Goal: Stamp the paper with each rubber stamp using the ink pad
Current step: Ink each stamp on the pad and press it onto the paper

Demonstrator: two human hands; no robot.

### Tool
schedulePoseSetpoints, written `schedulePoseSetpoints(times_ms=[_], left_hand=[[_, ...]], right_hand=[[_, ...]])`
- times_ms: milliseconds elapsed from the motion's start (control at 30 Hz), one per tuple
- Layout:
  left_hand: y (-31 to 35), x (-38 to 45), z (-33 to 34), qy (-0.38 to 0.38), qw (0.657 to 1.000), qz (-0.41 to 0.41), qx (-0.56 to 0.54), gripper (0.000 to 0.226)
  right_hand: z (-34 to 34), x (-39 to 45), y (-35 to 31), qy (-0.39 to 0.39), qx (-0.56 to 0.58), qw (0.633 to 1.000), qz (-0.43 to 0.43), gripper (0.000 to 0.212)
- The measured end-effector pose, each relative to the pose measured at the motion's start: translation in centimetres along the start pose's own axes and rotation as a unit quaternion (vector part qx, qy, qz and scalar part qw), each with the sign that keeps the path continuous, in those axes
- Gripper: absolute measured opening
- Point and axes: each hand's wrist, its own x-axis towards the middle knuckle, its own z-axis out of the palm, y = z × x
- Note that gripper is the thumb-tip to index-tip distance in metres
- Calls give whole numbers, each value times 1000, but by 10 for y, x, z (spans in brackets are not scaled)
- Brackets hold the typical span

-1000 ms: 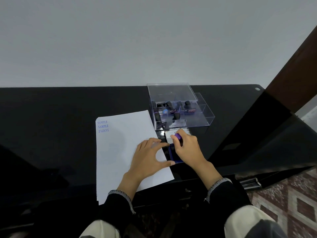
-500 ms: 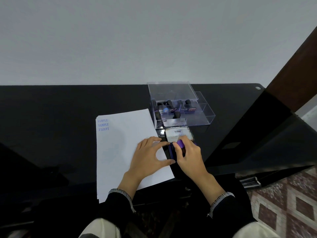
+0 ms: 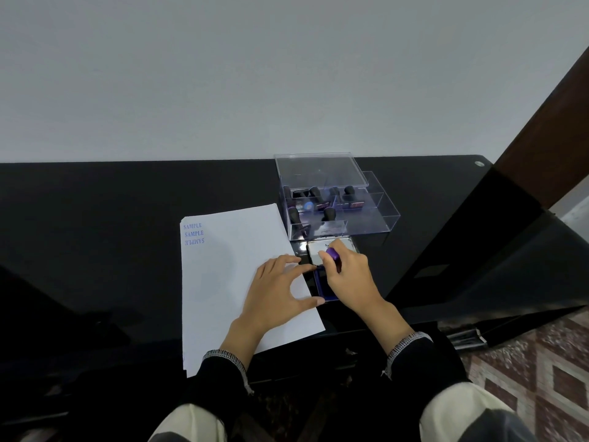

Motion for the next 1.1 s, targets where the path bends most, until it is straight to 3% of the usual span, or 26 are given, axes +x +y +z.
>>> schedulePoseSetpoints(times_ms=[233,533,900,1100], left_hand=[[-1,0,3,11,1000,1,4,68],[-2,0,1,1,1000,0,5,68],[-2,1,4,14,1000,4,3,68],[-2,1,2,7,1000,0,1,68]], right_hand=[[4,-24,0,22,-8,1000,-11,7],[1,5,-1,-18,-13,1000,8,17],[5,-25,0,16,-11,1000,-14,9],[2,-8,0,-4,-19,1000,-4,13]])
